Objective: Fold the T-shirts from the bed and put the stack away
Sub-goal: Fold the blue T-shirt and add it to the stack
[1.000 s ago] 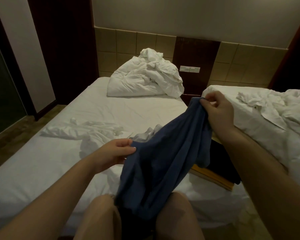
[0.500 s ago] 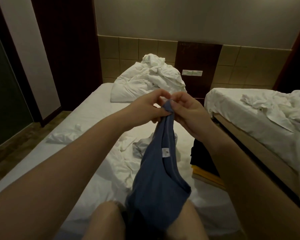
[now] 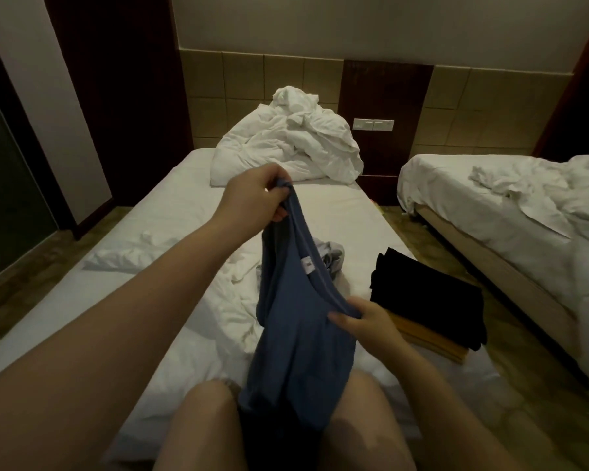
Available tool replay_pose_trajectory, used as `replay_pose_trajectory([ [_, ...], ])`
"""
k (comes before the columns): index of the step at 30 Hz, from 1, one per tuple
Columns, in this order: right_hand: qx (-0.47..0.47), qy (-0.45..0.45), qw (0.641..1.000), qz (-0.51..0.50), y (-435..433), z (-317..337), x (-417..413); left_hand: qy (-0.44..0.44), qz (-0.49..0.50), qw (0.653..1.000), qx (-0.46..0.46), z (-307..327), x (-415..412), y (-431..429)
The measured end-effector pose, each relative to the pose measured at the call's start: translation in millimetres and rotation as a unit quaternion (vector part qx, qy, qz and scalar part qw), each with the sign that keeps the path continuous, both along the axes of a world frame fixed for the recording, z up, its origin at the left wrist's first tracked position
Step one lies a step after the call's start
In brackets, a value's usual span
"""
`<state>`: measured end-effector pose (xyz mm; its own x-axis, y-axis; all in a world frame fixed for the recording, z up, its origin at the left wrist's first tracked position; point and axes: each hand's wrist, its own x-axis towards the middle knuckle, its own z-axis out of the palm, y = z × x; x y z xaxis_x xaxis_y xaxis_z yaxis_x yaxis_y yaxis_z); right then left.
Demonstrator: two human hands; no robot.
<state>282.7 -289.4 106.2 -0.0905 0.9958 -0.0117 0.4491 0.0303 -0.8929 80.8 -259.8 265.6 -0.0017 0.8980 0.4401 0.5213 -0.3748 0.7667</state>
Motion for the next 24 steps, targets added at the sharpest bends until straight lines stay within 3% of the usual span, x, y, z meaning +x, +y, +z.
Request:
replay_pose_trajectory([
  [4, 0.011, 0.059, 0.998, -0.003, 7.1, 17.3, 14.6, 0.186, 0.146, 0.971, 0.047, 0.2, -41.2, 10.7],
  [6, 0.007, 0.092, 0.996, 0.005, 8.7, 30.0, 21.6, 0.212, 0.172, 0.962, 0.025, -0.3, -58.0, 11.8],
  [9, 0.005, 0.166, 0.986, 0.029, 7.1, 49.0, 21.7, 0.222, 0.128, 0.966, -0.021, -2.0, -66.3, 9.9],
  [14, -0.157, 0.299, 0.94, 0.048, 18.8, 75.6, 29.0, 0.121, 0.031, 0.986, -0.11, -0.3, -77.0, 6.6],
  [17, -0.179, 0.327, 0.926, 0.065, 21.7, 74.3, 40.4, 0.035, -0.025, 0.985, -0.166, -8.7, -79.1, 0.4],
  [20, -0.205, 0.305, 0.926, 0.088, 12.4, 62.9, 45.5, -0.052, -0.106, 0.962, -0.247, -21.9, -75.2, -8.1],
  [24, -0.192, 0.276, 0.934, 0.123, 0.1, 48.4, 55.5, -0.055, -0.199, 0.925, -0.318, -37.7, -87.6, -10.4],
])
